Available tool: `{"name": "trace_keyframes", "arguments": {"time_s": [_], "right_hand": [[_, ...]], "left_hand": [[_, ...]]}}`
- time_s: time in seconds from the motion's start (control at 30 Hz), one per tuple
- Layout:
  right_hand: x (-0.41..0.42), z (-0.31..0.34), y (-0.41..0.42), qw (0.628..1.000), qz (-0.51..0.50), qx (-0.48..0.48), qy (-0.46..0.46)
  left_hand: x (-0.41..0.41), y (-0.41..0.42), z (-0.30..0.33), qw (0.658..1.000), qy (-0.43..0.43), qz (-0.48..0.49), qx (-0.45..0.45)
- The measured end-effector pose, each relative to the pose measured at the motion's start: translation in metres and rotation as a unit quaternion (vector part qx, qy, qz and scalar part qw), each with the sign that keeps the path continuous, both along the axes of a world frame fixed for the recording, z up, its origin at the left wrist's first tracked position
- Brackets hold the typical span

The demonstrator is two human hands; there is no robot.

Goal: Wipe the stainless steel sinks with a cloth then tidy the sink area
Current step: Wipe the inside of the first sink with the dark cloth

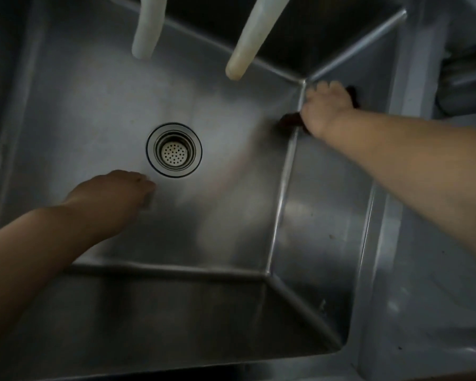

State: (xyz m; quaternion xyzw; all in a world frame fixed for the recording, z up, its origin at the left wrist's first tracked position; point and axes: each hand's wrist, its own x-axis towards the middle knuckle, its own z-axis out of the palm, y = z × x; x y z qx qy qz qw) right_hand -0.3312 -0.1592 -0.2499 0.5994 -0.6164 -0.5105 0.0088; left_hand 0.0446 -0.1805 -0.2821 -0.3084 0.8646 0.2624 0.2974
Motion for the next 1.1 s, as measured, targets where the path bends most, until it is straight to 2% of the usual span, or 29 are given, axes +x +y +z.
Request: {"name": "trace_keyframes", "arguments": {"time_s": [0.13, 0.3, 0.4, 0.5, 0.6, 0.7, 0.87, 1.1], "right_hand": [[-0.01, 0.014, -0.022, 0.999, 0.035, -0.022, 0.03], [0.034, 0.013, 0.05, 0.991, -0.056, 0.069, -0.101], [0.075, 0.016, 0.112, 0.97, -0.036, 0.193, -0.146], [0.12, 0.02, 0.161, 0.921, 0.033, 0.35, -0.17], [0.14, 0.024, 0.191, 0.895, 0.046, 0.413, -0.16], [0.127, 0.022, 0.18, 0.92, -0.051, 0.356, -0.153], [0.071, 0.015, 0.097, 0.96, -0.119, 0.215, -0.136], [0.002, 0.006, -0.009, 0.988, -0.104, 0.111, -0.029]], "left_hand": [[0.003, 0.002, -0.007, 1.0, 0.021, 0.002, -0.003], [0.002, 0.005, -0.011, 0.999, 0.035, -0.004, -0.003], [0.004, 0.005, -0.011, 0.999, 0.036, 0.007, 0.007], [0.005, 0.005, -0.007, 0.999, 0.038, 0.015, 0.015], [0.004, 0.004, -0.002, 0.999, 0.031, -0.012, 0.005], [0.002, 0.004, 0.003, 0.999, 0.024, -0.019, -0.007], [-0.01, 0.001, 0.007, 1.0, 0.019, -0.019, 0.0], [-0.021, -0.004, 0.005, 1.0, 0.028, -0.006, -0.012]]}}
